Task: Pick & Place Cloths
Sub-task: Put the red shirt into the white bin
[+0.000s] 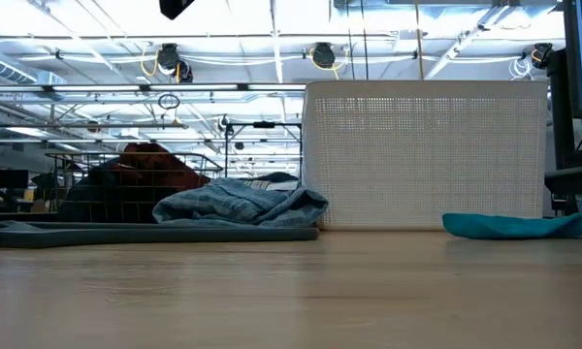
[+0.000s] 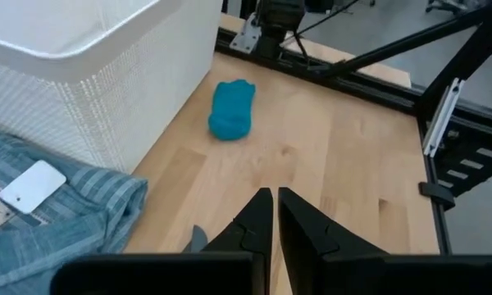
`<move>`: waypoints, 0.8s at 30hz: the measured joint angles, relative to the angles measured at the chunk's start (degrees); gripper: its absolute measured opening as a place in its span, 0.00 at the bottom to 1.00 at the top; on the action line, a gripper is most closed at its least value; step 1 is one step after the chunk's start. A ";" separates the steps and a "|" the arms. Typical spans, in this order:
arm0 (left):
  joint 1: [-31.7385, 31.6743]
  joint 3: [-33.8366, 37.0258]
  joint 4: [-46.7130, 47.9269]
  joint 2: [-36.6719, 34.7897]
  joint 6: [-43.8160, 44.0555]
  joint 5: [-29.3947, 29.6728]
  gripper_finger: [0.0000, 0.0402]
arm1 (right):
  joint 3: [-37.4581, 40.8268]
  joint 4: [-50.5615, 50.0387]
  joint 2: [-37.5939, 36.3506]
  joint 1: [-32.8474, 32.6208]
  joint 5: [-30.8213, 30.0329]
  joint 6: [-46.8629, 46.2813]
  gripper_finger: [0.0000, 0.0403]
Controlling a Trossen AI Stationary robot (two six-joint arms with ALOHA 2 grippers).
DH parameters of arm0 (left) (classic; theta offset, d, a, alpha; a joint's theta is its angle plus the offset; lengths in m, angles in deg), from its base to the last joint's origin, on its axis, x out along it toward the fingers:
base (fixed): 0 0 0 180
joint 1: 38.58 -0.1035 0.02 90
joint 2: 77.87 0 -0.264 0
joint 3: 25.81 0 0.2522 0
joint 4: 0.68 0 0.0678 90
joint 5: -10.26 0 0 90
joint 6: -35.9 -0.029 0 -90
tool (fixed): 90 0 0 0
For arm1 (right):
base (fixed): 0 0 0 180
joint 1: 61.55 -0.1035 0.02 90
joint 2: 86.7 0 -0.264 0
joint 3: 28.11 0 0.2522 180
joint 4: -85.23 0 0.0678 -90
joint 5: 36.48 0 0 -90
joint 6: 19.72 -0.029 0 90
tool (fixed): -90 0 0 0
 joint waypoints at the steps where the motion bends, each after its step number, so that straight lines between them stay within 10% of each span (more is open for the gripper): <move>1: 0.00 0.00 -0.40 0.00 -0.08 0.00 0.06 | 0.00 -0.01 0.00 0.03 -0.01 0.06 0.08; 24: 0.00 0.00 -2.44 0.00 -2.22 0.02 0.06 | -7.59 -53.07 -11.30 26.95 -29.19 38.31 0.08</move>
